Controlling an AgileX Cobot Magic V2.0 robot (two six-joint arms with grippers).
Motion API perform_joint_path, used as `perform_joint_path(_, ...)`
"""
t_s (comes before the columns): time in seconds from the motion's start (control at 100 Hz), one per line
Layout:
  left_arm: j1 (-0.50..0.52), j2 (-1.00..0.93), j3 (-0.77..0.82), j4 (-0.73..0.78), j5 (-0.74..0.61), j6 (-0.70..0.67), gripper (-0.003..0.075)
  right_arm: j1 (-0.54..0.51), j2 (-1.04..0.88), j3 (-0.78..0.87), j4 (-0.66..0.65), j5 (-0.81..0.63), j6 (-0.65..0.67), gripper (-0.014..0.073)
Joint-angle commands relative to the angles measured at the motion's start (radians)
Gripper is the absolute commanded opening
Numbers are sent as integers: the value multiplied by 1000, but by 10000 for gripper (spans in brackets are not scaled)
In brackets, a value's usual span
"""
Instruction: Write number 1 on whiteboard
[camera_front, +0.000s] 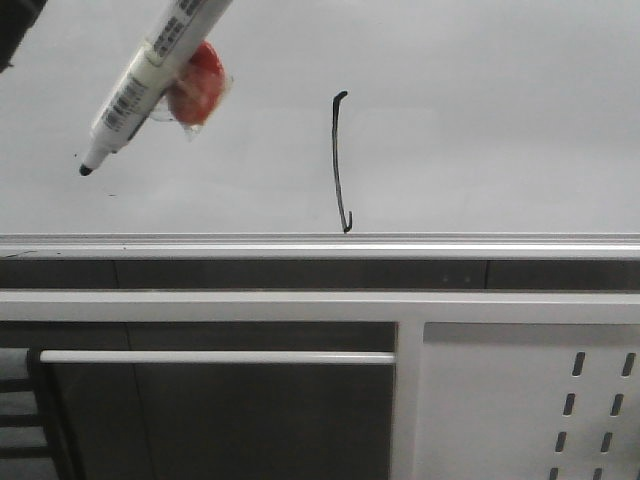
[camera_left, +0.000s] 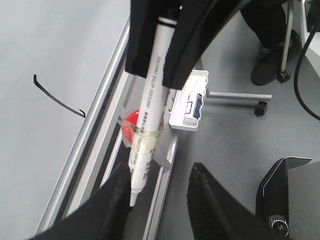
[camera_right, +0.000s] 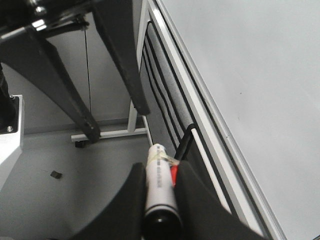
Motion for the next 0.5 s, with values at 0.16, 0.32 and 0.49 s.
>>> perform_joint_path(0.16,-42,25,-35,-41,-46,-2,246,-2,-13,-37,21,-42,-5,-79)
perform_joint_path(0.32,-51,32,-35,-43,-59,-2,279,-2,-13,-37,21,-42,-5,-79)
perform_joint_path(0.49,-51,38,-35,-43,-100,-2,280,-2,-13,-37,22,-42,-5,-79)
